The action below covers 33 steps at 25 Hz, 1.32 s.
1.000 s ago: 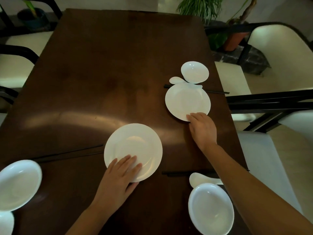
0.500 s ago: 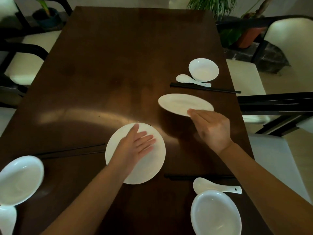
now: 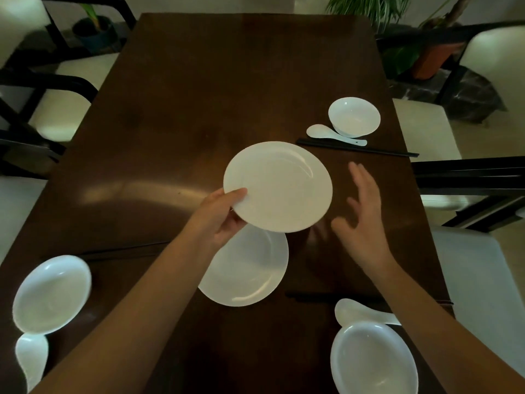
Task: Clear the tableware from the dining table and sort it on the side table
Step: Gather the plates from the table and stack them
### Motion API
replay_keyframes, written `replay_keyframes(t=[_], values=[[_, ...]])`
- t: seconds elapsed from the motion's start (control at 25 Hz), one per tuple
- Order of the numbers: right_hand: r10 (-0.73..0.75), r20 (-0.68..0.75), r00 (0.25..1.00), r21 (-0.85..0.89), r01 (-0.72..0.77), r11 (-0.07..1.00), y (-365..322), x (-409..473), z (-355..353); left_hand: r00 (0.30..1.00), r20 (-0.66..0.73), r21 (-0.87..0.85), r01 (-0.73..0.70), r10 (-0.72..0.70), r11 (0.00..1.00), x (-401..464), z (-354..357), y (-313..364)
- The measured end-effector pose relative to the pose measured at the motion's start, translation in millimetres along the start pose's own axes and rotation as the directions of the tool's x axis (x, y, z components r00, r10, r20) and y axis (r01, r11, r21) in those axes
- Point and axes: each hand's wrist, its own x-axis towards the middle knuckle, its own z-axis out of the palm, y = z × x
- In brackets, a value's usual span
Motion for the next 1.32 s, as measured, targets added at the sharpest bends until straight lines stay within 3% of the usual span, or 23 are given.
replay_keyframes(t=[0.04, 0.08, 0.12, 0.16, 0.28, 0.6, 0.8, 1.0, 1.2, 1.28, 1.32], values=[[0.214, 0.072, 0.974, 0.316, -0.226, 0.921, -6.0, 3.9, 2.6, 1.000, 0.001, 0.006, 0.000, 0.000, 1.000, -2.4, -5.5, 3.1], [0.341, 0.190, 0.921, 0.529, -0.389, 0.754, -9.3, 9.1, 5.2, 1.000, 0.009, 0.027, 0.000, 0.000, 1.000, -4.8, -11.8, 5.2], [0.375, 0.274, 0.886, 0.606, -0.462, 0.647, -11.4, 14.0, 7.9, 1.000, 0.022, 0.055, 0.001, -0.003, 0.998, -7.7, -17.8, 6.9], [0.368, 0.314, 0.875, 0.595, -0.483, 0.642, -14.2, 17.7, 10.7, 0.999, 0.035, 0.084, 0.002, -0.005, 0.996, -10.3, -24.3, 9.0], [0.349, 0.298, 0.888, 0.487, -0.456, 0.745, -20.9, 21.3, 24.5, 0.999, 0.044, 0.145, -0.010, 0.004, 0.989, -17.7, -42.1, 13.6], [0.424, 0.356, 0.833, 0.381, -0.544, 0.748, -17.6, 13.2, 56.2, 0.984, -0.123, 0.500, -0.051, 0.129, 0.864, -31.1, -97.2, 7.8], [0.450, 0.317, 0.835, 0.151, -0.513, 0.845, -13.3, 8.9, 64.6, 0.961, -0.179, 0.597, -0.066, 0.212, 0.800, -31.1, -111.6, -4.9], [0.403, 0.290, 0.868, -0.238, -0.343, 0.909, -10.1, 0.4, 71.3, 0.925, -0.161, 0.804, -0.080, 0.345, 0.589, -29.4, -117.6, -15.9], [0.360, 0.286, 0.888, -0.399, -0.231, 0.887, -15.3, -2.6, 70.0, 0.890, -0.014, 0.968, -0.102, 0.455, 0.230, -29.1, -118.8, -18.7], [0.349, 0.270, 0.897, -0.426, -0.214, 0.879, -15.0, -6.8, 69.5, 0.884, -0.005, 0.973, -0.104, 0.468, 0.206, -30.0, -121.2, -21.9], [0.343, 0.264, 0.901, -0.425, -0.210, 0.880, -13.6, -9.3, 68.8, 0.886, -0.020, 0.962, -0.109, 0.463, 0.252, -29.8, -122.4, -23.5]])
